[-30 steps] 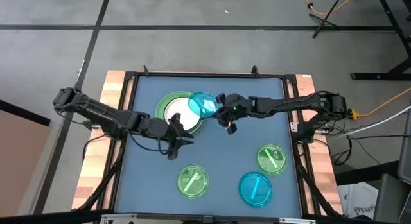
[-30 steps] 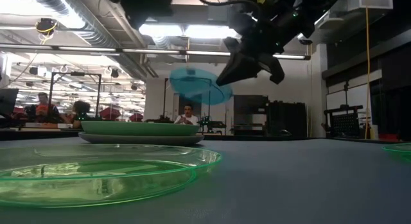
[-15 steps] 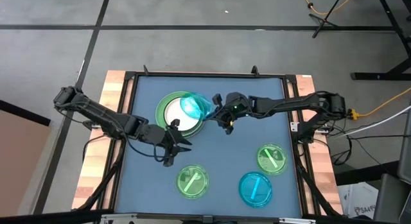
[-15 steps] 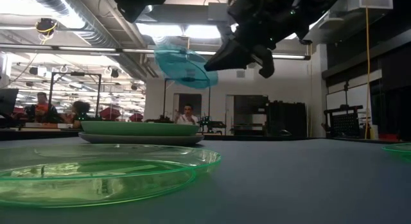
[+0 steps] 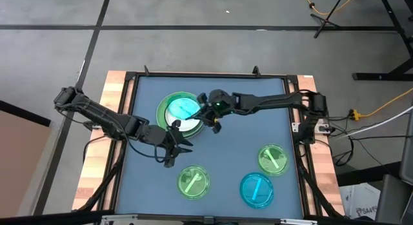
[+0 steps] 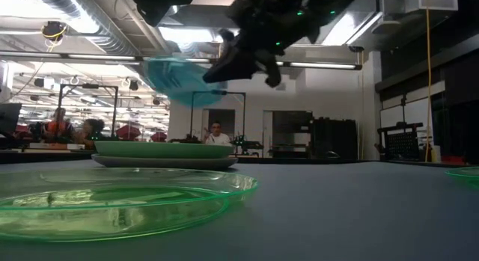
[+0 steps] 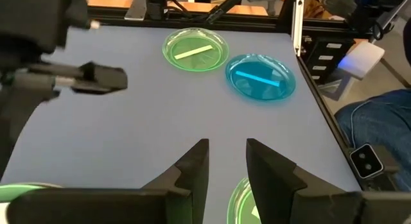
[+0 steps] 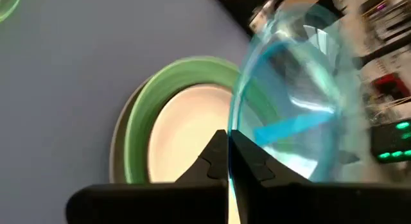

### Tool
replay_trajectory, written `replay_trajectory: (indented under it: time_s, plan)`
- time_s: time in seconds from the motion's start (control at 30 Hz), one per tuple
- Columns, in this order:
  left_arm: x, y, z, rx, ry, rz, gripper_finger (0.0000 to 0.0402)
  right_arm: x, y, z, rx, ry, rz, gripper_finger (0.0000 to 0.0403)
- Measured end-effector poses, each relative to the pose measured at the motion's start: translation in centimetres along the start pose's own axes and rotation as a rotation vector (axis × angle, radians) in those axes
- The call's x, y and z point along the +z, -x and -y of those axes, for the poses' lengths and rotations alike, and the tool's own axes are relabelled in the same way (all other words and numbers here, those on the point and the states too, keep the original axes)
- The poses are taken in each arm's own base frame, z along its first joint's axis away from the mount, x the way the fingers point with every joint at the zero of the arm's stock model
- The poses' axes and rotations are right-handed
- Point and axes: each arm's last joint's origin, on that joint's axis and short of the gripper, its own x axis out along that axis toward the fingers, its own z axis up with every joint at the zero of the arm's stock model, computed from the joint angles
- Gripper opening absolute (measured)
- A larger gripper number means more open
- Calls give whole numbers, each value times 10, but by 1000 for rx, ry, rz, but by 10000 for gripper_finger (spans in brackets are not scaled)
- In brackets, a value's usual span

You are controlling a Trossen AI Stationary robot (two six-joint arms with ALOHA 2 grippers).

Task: Stack plastic plates
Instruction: Stack the top blue plate on the white plate

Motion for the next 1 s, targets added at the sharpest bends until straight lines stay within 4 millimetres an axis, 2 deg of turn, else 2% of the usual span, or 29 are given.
replay_trajectory:
  time_s: [0.1, 0.33, 0.6, 0.77, 1.0]
  plan:
    - [-1, 0, 1, -4, -3, -4, 96, 0, -15, 5, 13, -4, -13, 0]
    - [-4, 1, 6, -19, -18, -26, 96, -15, -39, 1, 50, -23, -90, 0]
    - [-4, 2, 8, -25, -22, -27, 96, -44, -54, -6, 110, -63, -173, 0]
    - [-4, 2, 8, -22, -21, -26, 96, -51, -63, -14, 145, -70, -187, 0]
    - [-4, 2, 8, -21, -22, -26, 96, -52, -64, -15, 150, -71, -190, 0]
